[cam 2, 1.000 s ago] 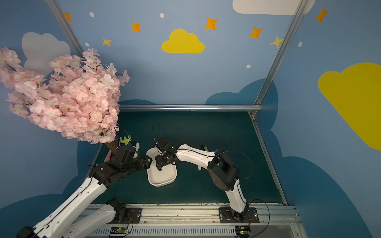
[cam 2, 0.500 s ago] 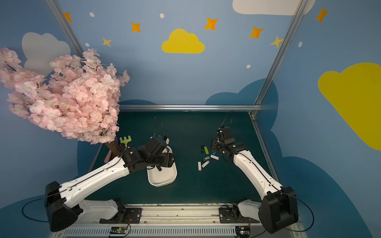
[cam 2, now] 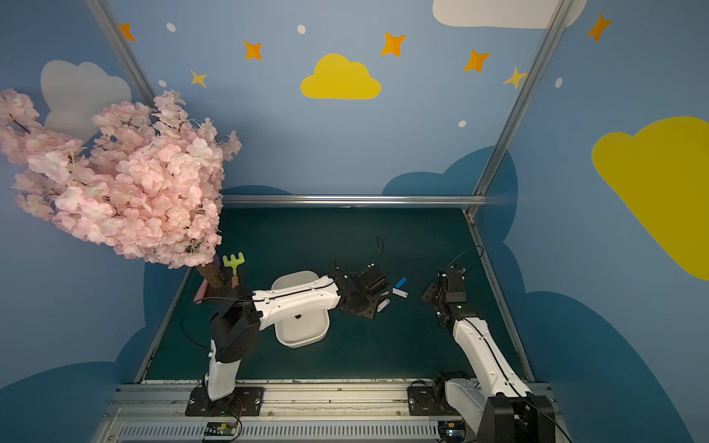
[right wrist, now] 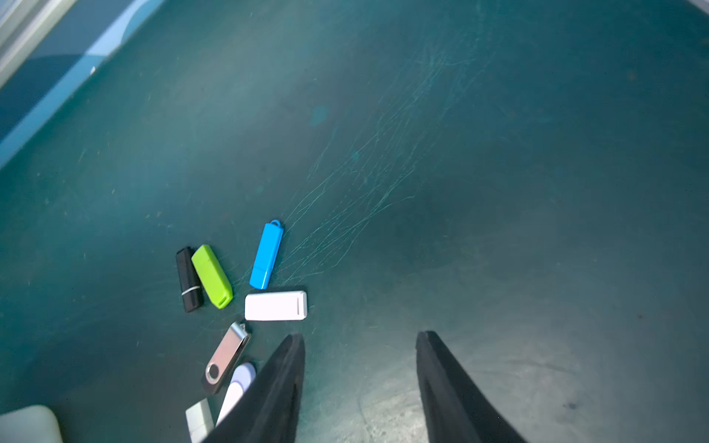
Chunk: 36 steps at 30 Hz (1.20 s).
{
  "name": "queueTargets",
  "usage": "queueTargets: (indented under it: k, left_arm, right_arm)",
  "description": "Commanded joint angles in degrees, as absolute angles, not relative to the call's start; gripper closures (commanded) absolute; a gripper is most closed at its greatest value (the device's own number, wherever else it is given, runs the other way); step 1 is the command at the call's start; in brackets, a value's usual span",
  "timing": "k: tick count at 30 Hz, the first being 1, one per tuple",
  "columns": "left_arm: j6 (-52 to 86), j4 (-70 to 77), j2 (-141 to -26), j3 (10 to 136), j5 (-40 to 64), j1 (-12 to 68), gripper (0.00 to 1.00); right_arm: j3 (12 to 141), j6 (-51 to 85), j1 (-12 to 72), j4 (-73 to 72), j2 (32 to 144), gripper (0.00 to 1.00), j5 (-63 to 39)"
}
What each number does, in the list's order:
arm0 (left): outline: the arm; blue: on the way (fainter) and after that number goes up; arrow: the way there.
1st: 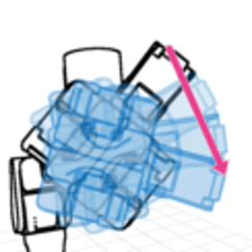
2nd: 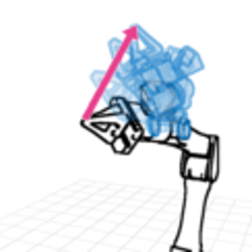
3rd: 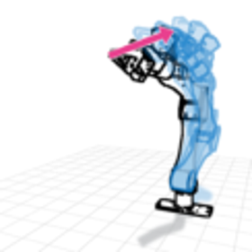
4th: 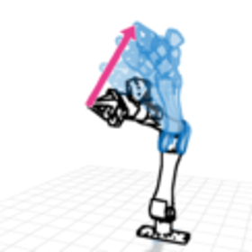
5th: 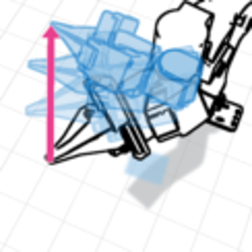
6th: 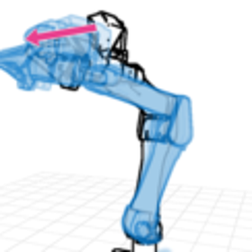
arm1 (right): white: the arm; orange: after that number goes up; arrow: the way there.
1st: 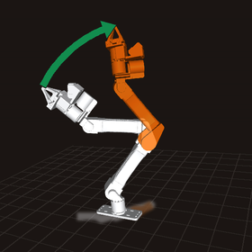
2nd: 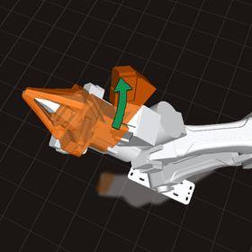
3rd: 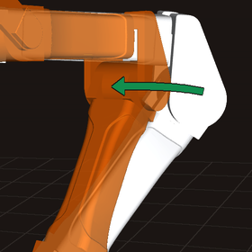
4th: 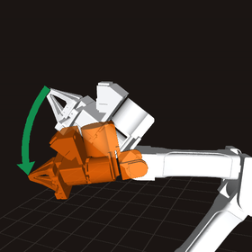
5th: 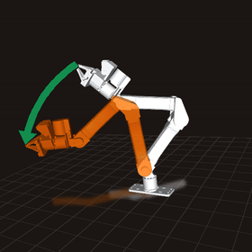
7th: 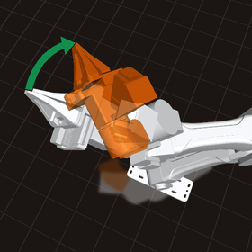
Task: Put the usb flash drive into the storage box
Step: Pick up the USB flash from the center of the board.
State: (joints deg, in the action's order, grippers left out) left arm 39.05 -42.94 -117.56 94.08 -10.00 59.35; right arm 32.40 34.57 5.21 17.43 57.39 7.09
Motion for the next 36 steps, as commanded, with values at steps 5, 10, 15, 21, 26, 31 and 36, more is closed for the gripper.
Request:
queueTargets:
  k: [5,10,15,21,26,31,36]
  left_arm:
    - [38.5,-46.8,-124.8,99.7,-8.0,59.2,0.45]
    - [38.2,-47.4,-126.9,101.4,-8.4,59.2,0.46]
    - [37.8,-48.3,-128.9,103.5,-8.6,59.1,0.47]
    - [38.0,-49.9,-130.7,104.6,-9.3,58.7,0.5]
    - [37.8,-49.9,-130.9,104.1,-9.5,58.1,0.52]
    - [36.9,-50.6,-131.9,105.0,-9.0,57.2,0.57]
    - [36.1,-51.1,-132.1,105.3,-9.4,56.1,0.57]
  right_arm:
    - [32.3,37.4,4.7,13.6,57.7,0.48,6.2]
    - [32.8,38.3,4.5,13.4,60.2,0.48,2.2]
    - [33.2,38.6,4.5,13.7,60.6,0.48,1.7]
    - [33.1,38.8,4.4,14.1,60.2,0.48,2.4]
    - [33.0,39.0,4.5,13.8,60.6,0.48,2.1]
    - [33.3,39.2,4.4,14.0,61.1,0.48,1.8]
    - [33.3,39.3,4.4,13.9,61.3,0.48,1.6]
